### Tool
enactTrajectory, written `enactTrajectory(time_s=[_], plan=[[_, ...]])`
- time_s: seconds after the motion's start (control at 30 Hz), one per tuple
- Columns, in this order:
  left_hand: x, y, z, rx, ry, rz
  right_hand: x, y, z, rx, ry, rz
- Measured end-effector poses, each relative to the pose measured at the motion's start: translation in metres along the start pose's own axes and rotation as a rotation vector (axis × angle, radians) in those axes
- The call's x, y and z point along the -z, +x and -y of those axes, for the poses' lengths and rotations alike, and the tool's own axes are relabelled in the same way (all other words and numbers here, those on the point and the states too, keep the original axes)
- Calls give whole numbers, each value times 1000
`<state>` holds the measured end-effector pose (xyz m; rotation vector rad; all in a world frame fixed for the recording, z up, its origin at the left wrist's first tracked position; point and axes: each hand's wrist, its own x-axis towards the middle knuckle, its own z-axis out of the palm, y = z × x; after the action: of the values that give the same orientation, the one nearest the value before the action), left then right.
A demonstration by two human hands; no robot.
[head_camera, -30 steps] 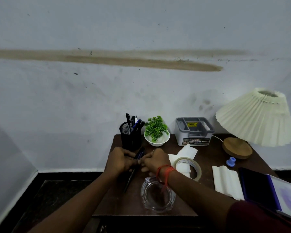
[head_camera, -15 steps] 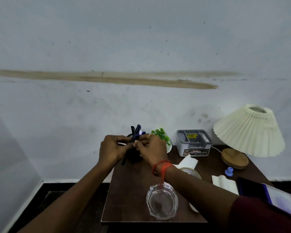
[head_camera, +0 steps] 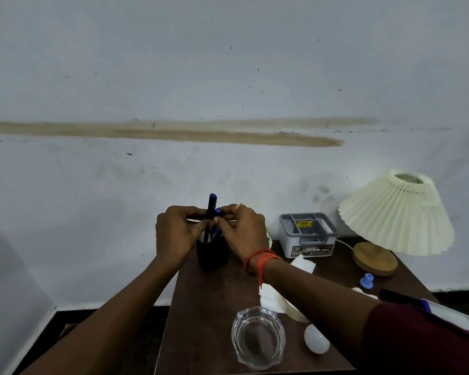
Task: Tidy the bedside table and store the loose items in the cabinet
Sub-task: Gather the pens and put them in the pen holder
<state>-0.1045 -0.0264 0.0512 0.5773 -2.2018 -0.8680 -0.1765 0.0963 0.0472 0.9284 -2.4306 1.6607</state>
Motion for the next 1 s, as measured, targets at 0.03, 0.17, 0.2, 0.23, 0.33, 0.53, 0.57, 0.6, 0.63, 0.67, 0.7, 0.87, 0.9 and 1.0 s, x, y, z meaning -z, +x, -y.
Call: enactTrajectory(time_s=[0.03,0.17,0.2,0.23,0.33,0.53,0.57,0.6,0.63,0.67,0.7,0.87,0.9,1.0], plan=[[-4,-1,4,3,-2,3,-2,0,-4,-4,1,0],[-17,-5,19,16,12,3,-12,1,-19,-6,-18,2],[-19,-5,22,17,14,2,-14,1,-21,-11,-16,0],[-21,-5,24,16,17,3,-15,2,-23,-13,-13,-4],[-24,-4,29,19,25,4,-17,5,-27,-8,-30,-18],[-25,1,22,-13,7,0,-20,4,-34,12,-6,-69],[-25,1,20,-12,6,-6,-20,4,-35,18,0,-85],[-25,0,18,-11,5,-14,-20,4,-35,25,0,-101],[-25,0,17,-11,3,-26,-20,3,-35,39,-2,-115],[-25,-1,15,-11,-1,-38,-19,3,-35,49,-6,-127],[-25,-1,14,-14,-6,-50,-18,3,-35,57,-6,-137],[-28,1,20,-15,-11,-65,-17,5,-35,43,-8,-157],[-30,0,23,-7,-12,-64,-17,5,-35,40,-14,-155],[-35,-5,32,23,-30,-61,-20,4,-39,17,-27,-139]])
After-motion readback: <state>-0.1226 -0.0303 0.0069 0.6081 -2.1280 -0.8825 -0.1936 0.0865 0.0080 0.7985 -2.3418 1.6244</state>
